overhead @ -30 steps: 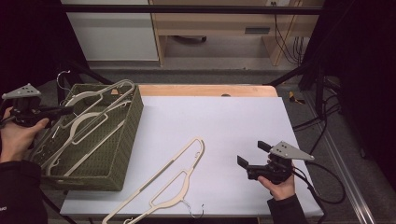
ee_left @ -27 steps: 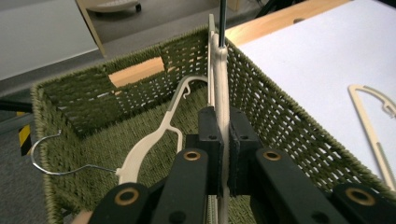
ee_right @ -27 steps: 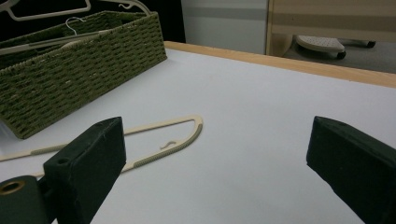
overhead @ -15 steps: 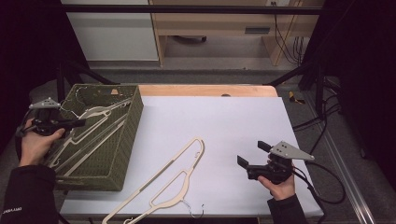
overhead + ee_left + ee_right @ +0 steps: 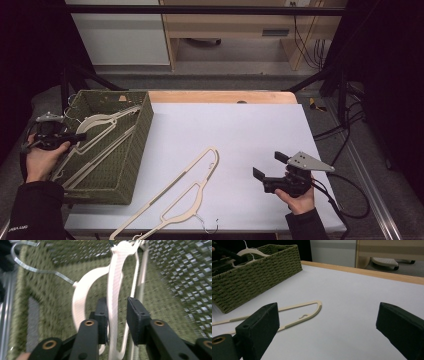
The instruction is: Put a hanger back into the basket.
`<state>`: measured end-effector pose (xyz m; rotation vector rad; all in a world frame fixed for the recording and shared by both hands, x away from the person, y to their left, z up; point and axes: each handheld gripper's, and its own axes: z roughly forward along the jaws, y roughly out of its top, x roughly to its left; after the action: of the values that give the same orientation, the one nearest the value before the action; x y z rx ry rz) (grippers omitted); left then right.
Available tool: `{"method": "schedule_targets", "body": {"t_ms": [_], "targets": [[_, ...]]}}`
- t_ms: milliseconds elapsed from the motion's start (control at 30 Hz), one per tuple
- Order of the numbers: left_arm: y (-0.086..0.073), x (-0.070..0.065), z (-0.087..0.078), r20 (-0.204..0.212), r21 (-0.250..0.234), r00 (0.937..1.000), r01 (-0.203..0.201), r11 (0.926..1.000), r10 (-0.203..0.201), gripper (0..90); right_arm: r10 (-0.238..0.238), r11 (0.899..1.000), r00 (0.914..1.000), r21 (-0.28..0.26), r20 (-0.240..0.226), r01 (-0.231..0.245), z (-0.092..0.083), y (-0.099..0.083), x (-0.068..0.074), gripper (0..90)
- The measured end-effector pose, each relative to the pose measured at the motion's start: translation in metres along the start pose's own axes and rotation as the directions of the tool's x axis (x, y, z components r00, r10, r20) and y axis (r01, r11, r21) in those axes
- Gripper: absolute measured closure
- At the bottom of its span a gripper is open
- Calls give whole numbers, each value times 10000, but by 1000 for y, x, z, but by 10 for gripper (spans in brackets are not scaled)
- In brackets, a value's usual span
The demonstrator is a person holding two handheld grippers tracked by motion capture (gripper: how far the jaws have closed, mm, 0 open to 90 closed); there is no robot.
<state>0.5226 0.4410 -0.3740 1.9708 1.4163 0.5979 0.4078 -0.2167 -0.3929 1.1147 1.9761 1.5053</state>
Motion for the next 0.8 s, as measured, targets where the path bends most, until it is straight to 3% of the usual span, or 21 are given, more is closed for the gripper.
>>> {"method": "schedule_targets", "body": {"t_ms": [67, 200, 333, 433, 567, 633, 800], "targets": [[-3, 2, 3, -231, 271, 9997, 60, 9996, -53, 657, 12, 10000, 10000, 16, 25, -12, 0, 0, 0, 54], [-7, 4, 4, -362, 420, 9988, 341, 9985, -326, 607, 50, 10000, 10000, -49, 29, -50, -1, 0, 0, 54], [-11, 5, 4, -377, 861, 9983, 475, 9952, -444, 530, 41, 10000, 10000, -9, -27, -41, 0, 0, 0, 54], [-14, 5, 1, -329, 738, 9968, 746, 9945, -724, 489, 40, 10000, 10000, -36, -2, -40, -1, 1, 1, 54], [-17, 5, -5, -476, 980, 9972, 622, 9932, -577, 403, 40, 9999, 10000, -128, -25, -41, -2, 2, 2, 55], [-17, 3, -10, -299, 653, 9968, 762, 9950, -743, 403, 14, 9999, 10000, -111, -40, -14, -2, 3, 3, 55], [-15, -12, -30, -42, -143, 9996, 295, 9995, -296, 369, -10, 9999, 9999, -100, -118, 9, -2, 3, 5, 56]]}}
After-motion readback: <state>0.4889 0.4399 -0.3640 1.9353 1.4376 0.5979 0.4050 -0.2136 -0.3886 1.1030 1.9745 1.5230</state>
